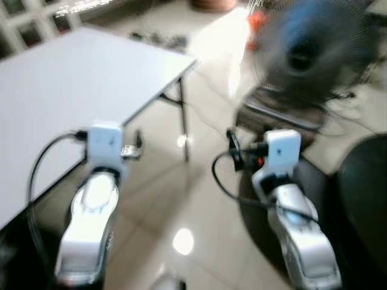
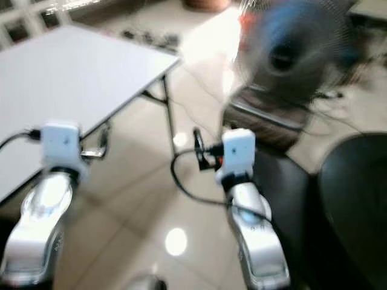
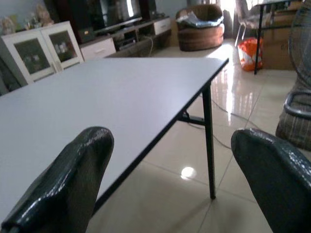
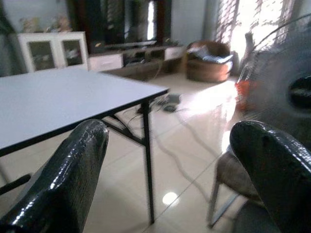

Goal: Setting the table

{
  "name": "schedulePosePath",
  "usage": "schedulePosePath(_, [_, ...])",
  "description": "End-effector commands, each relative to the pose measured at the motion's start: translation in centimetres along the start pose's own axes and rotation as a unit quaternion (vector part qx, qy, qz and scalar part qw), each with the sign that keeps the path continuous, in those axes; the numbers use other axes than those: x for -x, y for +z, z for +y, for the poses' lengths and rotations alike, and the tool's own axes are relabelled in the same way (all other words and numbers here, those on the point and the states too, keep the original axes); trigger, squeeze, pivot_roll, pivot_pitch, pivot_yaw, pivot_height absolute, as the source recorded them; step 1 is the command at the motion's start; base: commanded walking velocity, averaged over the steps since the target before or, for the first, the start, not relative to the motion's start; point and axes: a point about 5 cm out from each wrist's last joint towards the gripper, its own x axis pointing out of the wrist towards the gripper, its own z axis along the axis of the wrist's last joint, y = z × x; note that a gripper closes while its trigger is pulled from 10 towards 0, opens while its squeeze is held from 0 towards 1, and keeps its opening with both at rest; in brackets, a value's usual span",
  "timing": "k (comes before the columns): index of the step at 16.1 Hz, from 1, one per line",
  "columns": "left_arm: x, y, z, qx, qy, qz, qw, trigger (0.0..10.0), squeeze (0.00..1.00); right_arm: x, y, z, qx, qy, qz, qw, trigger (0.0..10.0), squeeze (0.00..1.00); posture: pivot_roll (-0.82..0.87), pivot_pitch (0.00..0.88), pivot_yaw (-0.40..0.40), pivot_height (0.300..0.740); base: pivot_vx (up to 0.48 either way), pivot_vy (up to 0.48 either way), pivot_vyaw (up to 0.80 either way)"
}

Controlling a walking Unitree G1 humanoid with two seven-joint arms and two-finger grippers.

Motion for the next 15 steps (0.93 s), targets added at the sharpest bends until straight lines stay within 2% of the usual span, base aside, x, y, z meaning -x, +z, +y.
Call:
schedulePosePath(1, [-0.3, 0.2, -0.4, -0.013, -0.015, 0.002, 1.000, 10.0, 0.00, -0.1, 0.4, -0.4, 0.006, -0.012, -0.013, 1.000, 10.0, 1.00, 0.10, 0.000, 0.092, 0.740, 0.000, 0.000, 0.80])
schedulePosePath(2, [-0.3, 0.5, -0.9, 0.003, -0.070, -0.002, 0.998, 10.0, 0.00, 0.0, -0.1, -0.5, 0.003, -0.017, -0.005, 1.000, 10.0, 1.00, 0.10, 0.000, 0.094, 0.740, 0.000, 0.000, 0.80])
schedulePosePath(3, [-0.3, 0.9, -1.0, -0.002, -0.079, -0.011, 0.997, 10.0, 0.00, 0.2, -0.6, -0.6, -0.004, -0.020, 0.003, 1.000, 10.0, 1.00, 0.09, 0.000, 0.084, 0.740, 0.000, 0.000, 0.80])
schedulePosePath(6, [-0.2, 1.2, -1.4, -0.027, -0.078, -0.022, 0.996, 10.0, 0.00, 0.3, -0.7, -0.4, -0.009, 0.004, 0.011, 1.000, 10.0, 1.00, 0.08, 0.000, 0.037, 0.740, 0.000, 0.000, 0.80])
schedulePosePath(8, [0.0, 1.5, -1.2, -0.032, -0.044, -0.040, 0.998, 10.0, 0.00, -0.3, -0.7, -0.2, 0.007, 0.067, 0.009, 0.998, 10.0, 1.00, 0.11, 0.001, -0.056, 0.740, 0.000, 0.450, 0.80])
schedulePosePath(9, [-0.1, 1.2, -1.1, -0.040, -0.039, -0.040, 0.998, 10.0, 0.00, -0.5, -1.0, -0.4, 0.007, 0.072, 0.012, 0.997, 10.0, 1.00, 0.11, 0.002, -0.059, 0.740, 0.000, 0.480, 0.80])
schedulePosePath(10, [0.3, 0.8, -0.4, -0.047, -0.011, -0.031, 0.998, 10.0, 0.00, -0.8, -0.7, -0.3, 0.007, 0.082, 0.005, 0.997, 10.0, 1.00, 0.11, 0.000, -0.081, 0.740, 0.000, 0.480, 0.80])
schedulePosePath(12, [0.4, 1.1, -0.5, -0.059, -0.017, -0.040, 0.997, 10.0, 0.00, -1.3, 0.2, -0.5, 0.002, 0.093, -0.010, 0.996, 10.0, 1.00, 0.11, 0.000, -0.095, 0.740, 0.000, 0.480, 0.80])
schedulePosePath(15, [0.2, 0.8, -0.7, -0.066, -0.014, -0.036, 0.997, 10.0, 0.00, -1.6, -0.3, -0.5, 0.002, 0.094, -0.001, 0.996, 10.0, 1.00, 0.11, 0.000, -0.095, 0.740, 0.000, 0.480, 0.80])
